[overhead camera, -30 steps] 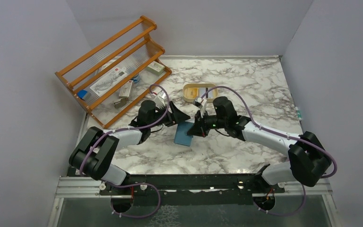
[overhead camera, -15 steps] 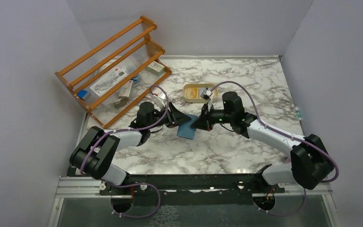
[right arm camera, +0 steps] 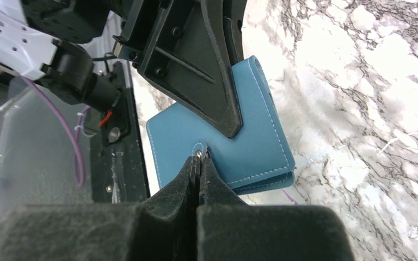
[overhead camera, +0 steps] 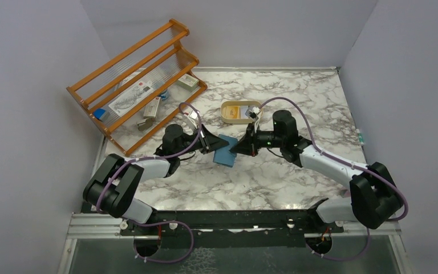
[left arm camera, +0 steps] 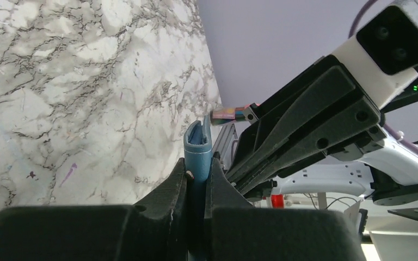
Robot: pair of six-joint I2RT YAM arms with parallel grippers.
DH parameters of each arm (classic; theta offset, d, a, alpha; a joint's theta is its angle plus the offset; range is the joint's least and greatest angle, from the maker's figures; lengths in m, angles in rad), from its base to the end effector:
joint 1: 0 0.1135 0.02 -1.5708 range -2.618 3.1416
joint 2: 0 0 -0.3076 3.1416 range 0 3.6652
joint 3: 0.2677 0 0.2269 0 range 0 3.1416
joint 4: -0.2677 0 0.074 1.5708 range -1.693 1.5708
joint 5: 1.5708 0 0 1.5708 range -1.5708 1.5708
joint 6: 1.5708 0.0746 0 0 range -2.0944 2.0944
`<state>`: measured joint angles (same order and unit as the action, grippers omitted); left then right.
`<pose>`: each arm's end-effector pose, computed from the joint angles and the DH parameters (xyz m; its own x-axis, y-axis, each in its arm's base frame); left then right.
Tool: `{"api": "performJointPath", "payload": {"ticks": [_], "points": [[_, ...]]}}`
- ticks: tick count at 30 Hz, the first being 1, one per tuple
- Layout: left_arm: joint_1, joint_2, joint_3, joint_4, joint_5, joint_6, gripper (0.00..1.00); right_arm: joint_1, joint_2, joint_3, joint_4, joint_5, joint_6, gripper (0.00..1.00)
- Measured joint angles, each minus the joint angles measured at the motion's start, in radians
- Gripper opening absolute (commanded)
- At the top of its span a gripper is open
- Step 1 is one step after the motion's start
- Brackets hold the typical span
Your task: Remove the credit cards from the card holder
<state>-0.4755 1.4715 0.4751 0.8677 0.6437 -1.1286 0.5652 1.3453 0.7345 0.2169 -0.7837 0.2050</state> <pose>0.2385 -0.1732 0.2513 -0.8581 -0.3713 -0.3548 0.2800 0.2408 -0.9293 0.2100 0.1955 0.2883 -0.5066 -0.1505 -0.8489 -0.8444 0.2857 0.4532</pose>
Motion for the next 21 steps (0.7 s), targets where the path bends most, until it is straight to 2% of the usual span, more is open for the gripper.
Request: {"api": "performJointPath", "payload": {"ticks": [9, 10, 12, 14, 21], "points": [[0.106, -0.005, -0.024, 0.077, 0.056, -0.037, 0.00, -0.153, -0.037, -0.114, 0.243, -0.169, 0.172, 0.01], [0.126, -0.005, -0.024, 0.076, 0.055, -0.027, 0.00, -0.166, -0.043, -0.121, 0.251, -0.185, 0.186, 0.17], [0.167, -0.004, -0.032, 0.059, 0.036, -0.011, 0.00, -0.188, -0.066, -0.127, 0.254, -0.207, 0.201, 0.61], [0.204, -0.004, -0.037, 0.034, 0.010, 0.001, 0.00, -0.201, -0.085, -0.126, 0.254, -0.209, 0.202, 0.97], [0.205, -0.028, -0.037, 0.010, -0.039, 0.040, 0.00, -0.188, -0.123, -0.126, 0.223, -0.140, 0.196, 1.00]]}}
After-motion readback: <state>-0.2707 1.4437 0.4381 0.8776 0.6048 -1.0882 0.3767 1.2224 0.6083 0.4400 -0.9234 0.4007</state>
